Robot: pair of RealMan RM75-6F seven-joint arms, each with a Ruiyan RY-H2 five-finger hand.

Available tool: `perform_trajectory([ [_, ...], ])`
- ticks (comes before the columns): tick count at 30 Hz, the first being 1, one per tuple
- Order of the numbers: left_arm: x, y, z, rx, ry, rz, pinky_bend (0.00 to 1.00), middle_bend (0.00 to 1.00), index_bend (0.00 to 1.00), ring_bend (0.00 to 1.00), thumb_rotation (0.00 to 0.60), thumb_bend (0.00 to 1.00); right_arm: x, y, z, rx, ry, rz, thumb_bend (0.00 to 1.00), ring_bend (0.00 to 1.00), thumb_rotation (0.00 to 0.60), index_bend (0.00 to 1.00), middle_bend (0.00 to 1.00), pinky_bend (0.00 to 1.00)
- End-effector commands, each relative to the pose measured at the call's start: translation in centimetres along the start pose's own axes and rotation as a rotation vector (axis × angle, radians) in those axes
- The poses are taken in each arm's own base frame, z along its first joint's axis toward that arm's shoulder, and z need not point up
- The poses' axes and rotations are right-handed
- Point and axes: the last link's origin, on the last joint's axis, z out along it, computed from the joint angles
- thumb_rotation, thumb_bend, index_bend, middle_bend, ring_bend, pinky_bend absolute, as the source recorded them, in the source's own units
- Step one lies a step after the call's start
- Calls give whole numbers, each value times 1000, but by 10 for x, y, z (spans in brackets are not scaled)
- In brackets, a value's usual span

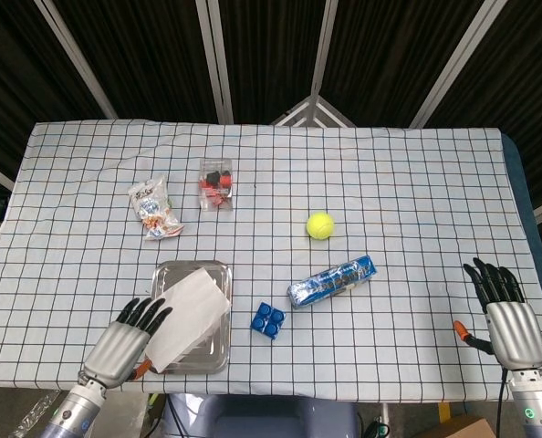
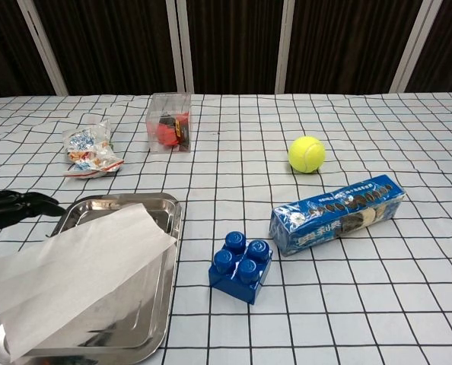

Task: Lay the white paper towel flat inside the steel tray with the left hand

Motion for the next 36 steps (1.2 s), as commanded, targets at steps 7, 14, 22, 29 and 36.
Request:
perform_trajectory([
  [7, 28, -26, 28, -169, -129, 399, 0, 0, 0, 0, 600, 577, 0, 1, 0, -5, -1, 6, 313, 0, 600, 0, 0, 0],
  [14, 19, -35, 41, -266, -146, 675, 0, 0, 0, 0, 600, 631, 0, 1, 0, -7, -5, 11, 313, 0, 600, 0, 0, 0],
  [22, 6, -43, 59, -359, -113, 877, 0, 0, 0, 0, 600, 634, 0, 0, 0, -8, -7, 17, 314, 0, 600, 0, 0, 0],
  [29, -5, -42, 70, -435, -100, 950, 0, 0, 0, 0, 600, 633, 0, 1, 0, -13, -11, 25, 313, 0, 600, 0, 0, 0],
  [36, -19, -39, 72, -470, -107, 917, 0, 0, 0, 0, 600, 633, 0, 0, 0, -11, -17, 29, 314, 0, 600, 0, 0, 0],
])
